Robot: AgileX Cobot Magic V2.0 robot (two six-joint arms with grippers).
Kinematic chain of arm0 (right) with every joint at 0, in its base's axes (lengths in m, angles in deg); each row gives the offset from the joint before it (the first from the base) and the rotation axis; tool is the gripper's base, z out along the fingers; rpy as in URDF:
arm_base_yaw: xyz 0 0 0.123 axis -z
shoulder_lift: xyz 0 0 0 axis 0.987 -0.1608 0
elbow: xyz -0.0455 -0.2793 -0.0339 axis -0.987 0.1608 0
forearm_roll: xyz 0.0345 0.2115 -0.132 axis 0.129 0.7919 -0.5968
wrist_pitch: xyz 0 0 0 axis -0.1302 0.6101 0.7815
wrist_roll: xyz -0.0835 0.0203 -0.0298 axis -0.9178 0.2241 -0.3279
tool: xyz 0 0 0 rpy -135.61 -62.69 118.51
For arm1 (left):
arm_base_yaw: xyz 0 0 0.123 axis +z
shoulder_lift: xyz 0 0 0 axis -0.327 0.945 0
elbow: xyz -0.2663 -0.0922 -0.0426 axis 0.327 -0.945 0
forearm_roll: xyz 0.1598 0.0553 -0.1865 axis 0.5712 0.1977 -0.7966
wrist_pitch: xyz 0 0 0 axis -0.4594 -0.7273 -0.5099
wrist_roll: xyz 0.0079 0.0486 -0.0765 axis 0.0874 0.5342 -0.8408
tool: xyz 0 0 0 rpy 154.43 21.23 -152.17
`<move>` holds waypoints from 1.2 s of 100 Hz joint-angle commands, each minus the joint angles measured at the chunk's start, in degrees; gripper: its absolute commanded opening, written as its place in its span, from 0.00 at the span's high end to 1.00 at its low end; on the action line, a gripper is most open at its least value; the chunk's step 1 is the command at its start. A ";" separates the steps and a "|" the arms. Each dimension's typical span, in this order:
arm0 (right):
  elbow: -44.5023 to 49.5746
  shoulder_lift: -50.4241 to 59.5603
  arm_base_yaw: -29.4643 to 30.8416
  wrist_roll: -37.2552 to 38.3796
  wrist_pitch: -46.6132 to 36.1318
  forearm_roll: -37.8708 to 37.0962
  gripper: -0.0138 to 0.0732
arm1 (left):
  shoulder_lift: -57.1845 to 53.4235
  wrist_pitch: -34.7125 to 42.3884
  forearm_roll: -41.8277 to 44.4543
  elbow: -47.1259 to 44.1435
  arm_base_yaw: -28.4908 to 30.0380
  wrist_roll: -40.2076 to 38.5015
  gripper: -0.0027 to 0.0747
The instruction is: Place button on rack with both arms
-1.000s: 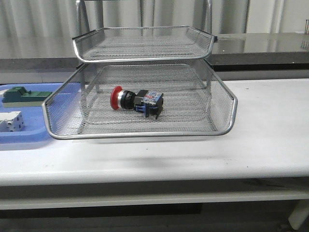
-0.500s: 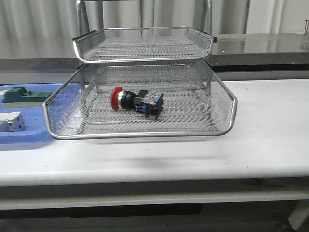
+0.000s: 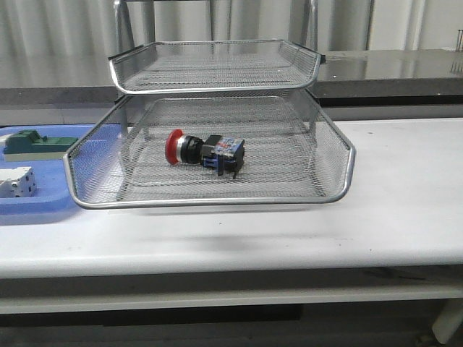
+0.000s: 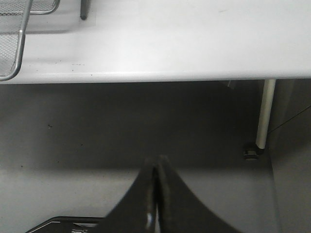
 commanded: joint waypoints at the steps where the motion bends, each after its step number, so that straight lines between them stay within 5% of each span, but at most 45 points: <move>1: -2.04 -0.18 0.22 -0.14 -2.95 -0.76 0.92 | 0.47 6.35 -0.95 0.17 0.13 -0.67 0.30; 43: -2.04 -0.18 0.22 -0.14 -2.95 -0.76 0.92 | 0.47 6.81 -0.95 -1.77 0.13 -0.67 0.36; 81: -2.04 -0.18 0.22 -0.14 -2.95 -0.76 0.92 | 0.47 6.81 -0.95 -1.77 0.13 -0.67 0.99; 120: -2.04 -0.18 0.22 -0.20 -2.95 -0.76 0.92 | 0.47 6.81 -0.95 -1.77 0.13 -0.67 0.99</move>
